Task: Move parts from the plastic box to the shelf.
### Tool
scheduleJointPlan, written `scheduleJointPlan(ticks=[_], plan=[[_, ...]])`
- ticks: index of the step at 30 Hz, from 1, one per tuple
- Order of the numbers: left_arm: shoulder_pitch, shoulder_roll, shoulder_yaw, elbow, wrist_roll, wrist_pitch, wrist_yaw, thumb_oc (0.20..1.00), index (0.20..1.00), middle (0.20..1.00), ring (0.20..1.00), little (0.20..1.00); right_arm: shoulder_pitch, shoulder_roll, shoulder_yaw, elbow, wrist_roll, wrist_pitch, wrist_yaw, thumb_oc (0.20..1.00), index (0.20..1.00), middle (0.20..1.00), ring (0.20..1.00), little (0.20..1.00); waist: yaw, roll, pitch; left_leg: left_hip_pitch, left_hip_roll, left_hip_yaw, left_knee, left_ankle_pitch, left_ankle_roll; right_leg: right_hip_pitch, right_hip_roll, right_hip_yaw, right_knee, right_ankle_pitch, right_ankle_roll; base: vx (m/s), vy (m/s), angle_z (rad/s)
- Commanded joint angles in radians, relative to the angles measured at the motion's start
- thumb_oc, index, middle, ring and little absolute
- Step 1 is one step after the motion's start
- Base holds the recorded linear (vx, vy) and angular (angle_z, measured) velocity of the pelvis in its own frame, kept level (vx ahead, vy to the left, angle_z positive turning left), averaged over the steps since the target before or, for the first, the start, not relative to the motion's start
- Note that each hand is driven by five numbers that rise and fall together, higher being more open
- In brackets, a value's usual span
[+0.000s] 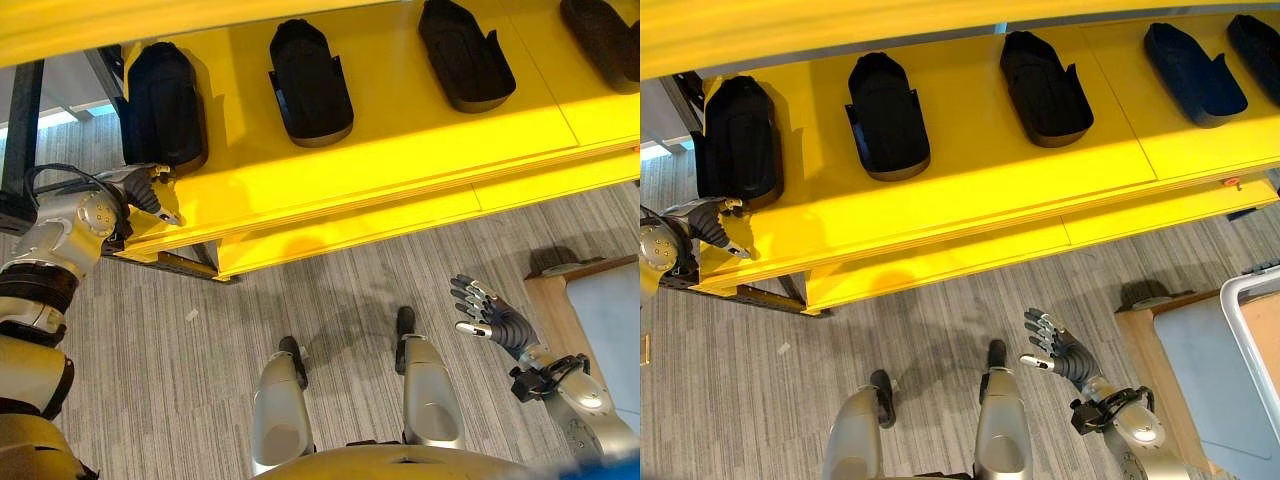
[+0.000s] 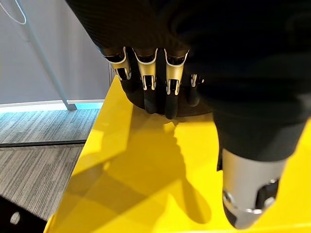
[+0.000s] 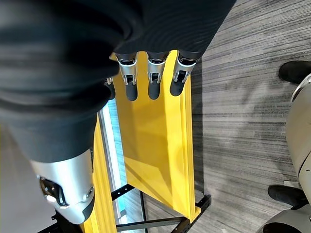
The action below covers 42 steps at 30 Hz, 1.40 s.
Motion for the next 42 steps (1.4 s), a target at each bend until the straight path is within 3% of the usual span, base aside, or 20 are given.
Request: scheduleJointPlan(ticks=[1,20,28,34,36,38,40,42], plan=[[-0.046,0.082,-0.004,0.014,-0.014,0.003,0.032,1.0,1.0,1.0,1.0,1.0,0.053,-0.026,-0.027,-0.074,0.047,-0.021,0.011,1.0,1.0,1.0,1.0,1.0,0.007,-0.009,-0.081,-0.039,0.017,-0.015,0.0,0.076,-0.01,0.049,-0.07,0.039,0.001,0.019,0.091,0.0,0.0,0.0],[0.012,0.082,0.036,-0.087,-0.081,-0.018,0.021,1.0,1.0,1.0,1.0,1.0,0.052,-0.027,-0.022,-0.069,0.051,-0.025,0.013,1.0,1.0,1.0,1.0,1.0,0.011,-0.004,-0.086,-0.031,0.016,-0.018,-0.002,0.077,-0.009,0.054,-0.067,0.04,0.004,0.018,0.087,0.0,0.0,0.0],[0.313,0.144,0.241,-0.355,-0.217,-0.059,-0.049,1.0,1.0,1.0,1.0,1.0,0.044,-0.014,-0.027,-0.07,0.045,-0.038,0.022,1.0,1.0,1.0,1.0,1.0,0.034,0.01,-0.094,0.003,0.01,-0.024,-0.021,0.079,-0.01,0.094,-0.07,0.031,-0.005,0.011,0.085,0.0,-0.002,0.0],[0.588,0.154,0.437,-0.534,-0.375,-0.081,-0.092,1.0,1.0,1.0,1.0,1.0,0.048,-0.006,-0.039,-0.074,0.038,-0.051,0.028,1.0,1.0,1.0,1.0,1.0,0.048,0.02,-0.098,0.028,0.006,-0.032,-0.041,0.088,-0.01,0.123,-0.073,0.022,-0.014,0.011,0.082,0.02,-0.015,0.04],[0.777,0.106,0.55,-0.64,-0.576,-0.109,-0.112,1.0,1.0,1.0,1.0,1.0,0.04,-0.003,-0.042,-0.082,0.038,-0.073,0.025,1.0,1.0,1.0,1.0,1.0,0.059,0.028,-0.1,0.059,0.004,-0.038,-0.063,0.095,-0.01,0.155,-0.073,0.015,-0.026,0.011,0.08,0.03,-0.024,0.06],[0.805,0.093,0.562,-0.674,-0.645,-0.116,-0.123,1.0,1.0,1.0,1.0,1.0,0.035,-0.004,-0.041,-0.086,0.039,-0.081,0.023,1.0,1.0,1.0,1.0,1.0,0.06,0.03,-0.1,0.067,0.003,-0.039,-0.071,0.098,-0.01,0.164,-0.074,0.011,-0.032,0.011,0.079,0.03,-0.02,0.06],[0.877,-0.004,0.575,-0.723,-0.863,-0.151,-0.133,1.0,1.0,1.0,1.0,1.0,0.01,-0.004,-0.031,-0.097,0.042,-0.118,0.004,1.0,1.0,1.0,1.0,1.0,0.069,0.035,-0.1,0.104,0.003,-0.046,-0.099,0.108,-0.013,0.203,-0.071,-0.001,-0.047,0.006,0.078,0.04,-0.035,0.14],[0.909,-0.08,0.565,-0.771,-0.975,-0.158,-0.16,1.0,1.0,1.0,1.0,1.0,0.002,0.002,-0.029,-0.1,0.05,-0.135,-0.012,1.0,1.0,1.0,1.0,1.0,0.072,0.039,-0.105,0.128,0.002,-0.051,-0.124,0.117,-0.013,0.228,-0.067,-0.009,-0.063,0.008,0.076,0.02,-0.038,0.03]])
